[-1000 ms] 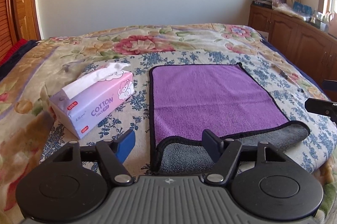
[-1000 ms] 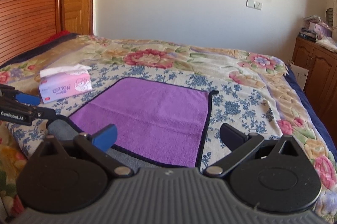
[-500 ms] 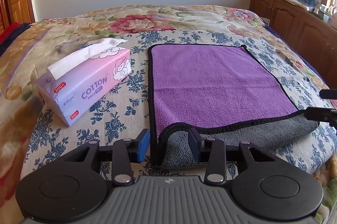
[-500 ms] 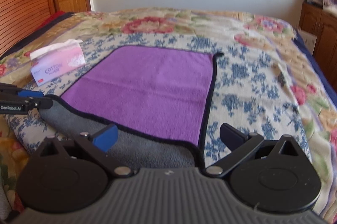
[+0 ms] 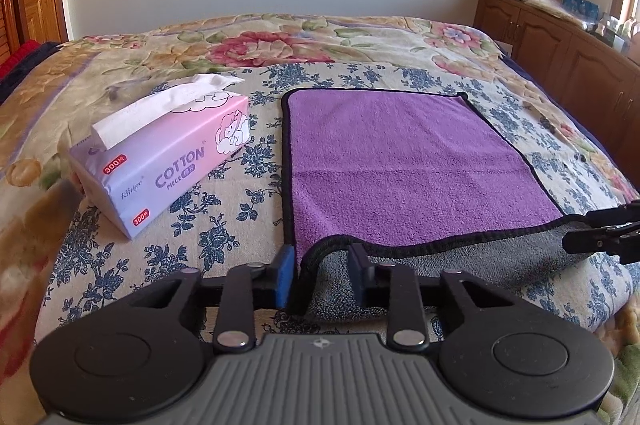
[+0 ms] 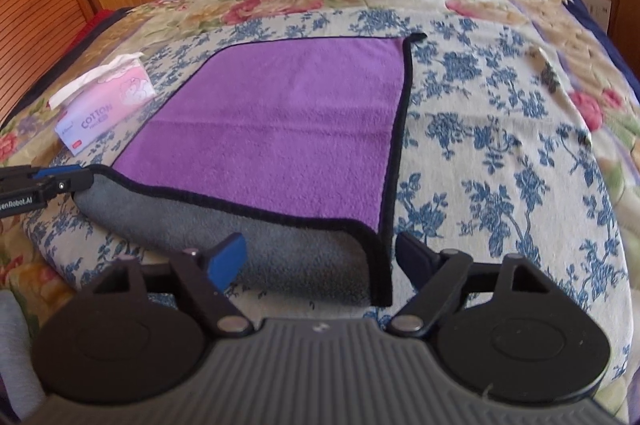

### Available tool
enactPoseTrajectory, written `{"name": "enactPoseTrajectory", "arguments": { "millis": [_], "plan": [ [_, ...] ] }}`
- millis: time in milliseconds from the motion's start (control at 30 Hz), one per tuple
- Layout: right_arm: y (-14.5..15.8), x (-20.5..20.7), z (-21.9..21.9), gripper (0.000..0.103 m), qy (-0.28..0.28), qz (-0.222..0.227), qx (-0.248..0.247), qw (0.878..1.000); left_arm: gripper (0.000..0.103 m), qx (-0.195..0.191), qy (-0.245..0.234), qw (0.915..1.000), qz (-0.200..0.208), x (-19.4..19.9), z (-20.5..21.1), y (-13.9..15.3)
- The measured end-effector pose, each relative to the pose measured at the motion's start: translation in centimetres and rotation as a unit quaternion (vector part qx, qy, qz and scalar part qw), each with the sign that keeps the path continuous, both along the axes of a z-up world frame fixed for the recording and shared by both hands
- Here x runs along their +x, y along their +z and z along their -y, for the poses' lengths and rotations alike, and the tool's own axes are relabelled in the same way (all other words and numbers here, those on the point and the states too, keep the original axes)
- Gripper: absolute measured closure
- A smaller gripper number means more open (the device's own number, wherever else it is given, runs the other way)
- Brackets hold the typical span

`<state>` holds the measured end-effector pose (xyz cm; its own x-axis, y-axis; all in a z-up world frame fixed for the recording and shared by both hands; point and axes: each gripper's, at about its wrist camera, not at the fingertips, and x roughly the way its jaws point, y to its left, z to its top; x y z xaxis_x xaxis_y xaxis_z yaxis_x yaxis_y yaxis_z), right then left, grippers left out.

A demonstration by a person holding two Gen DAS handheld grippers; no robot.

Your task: Fold towel

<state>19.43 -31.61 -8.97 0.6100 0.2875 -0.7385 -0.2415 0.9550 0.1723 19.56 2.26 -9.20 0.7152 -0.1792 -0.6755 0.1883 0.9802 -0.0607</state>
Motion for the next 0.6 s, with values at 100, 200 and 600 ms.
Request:
{"name": "enactPoseTrajectory", "arguments": {
  "millis": [100,200,600],
  "plan": [
    [-0.2,0.1,0.3,0.026,0.000,-0.013,0.008,1.000,0.078,-0.002,-0.001,1.0000,0.000,0.0,0.0,0.0],
    [-0.1,0.2,0.6,0.035,-0.002,-0.018,0.014,1.000,0.081,-0.001,-0.002,1.0000,0.001,-0.1,0.0,0.0],
    [0.2,0.4,1.5,0.062,0.001,-0.025,0.016,1.000,0.094,-0.001,-0.007,1.0000,-0.002,-0.2,0.0,0.0]
  ]
}}
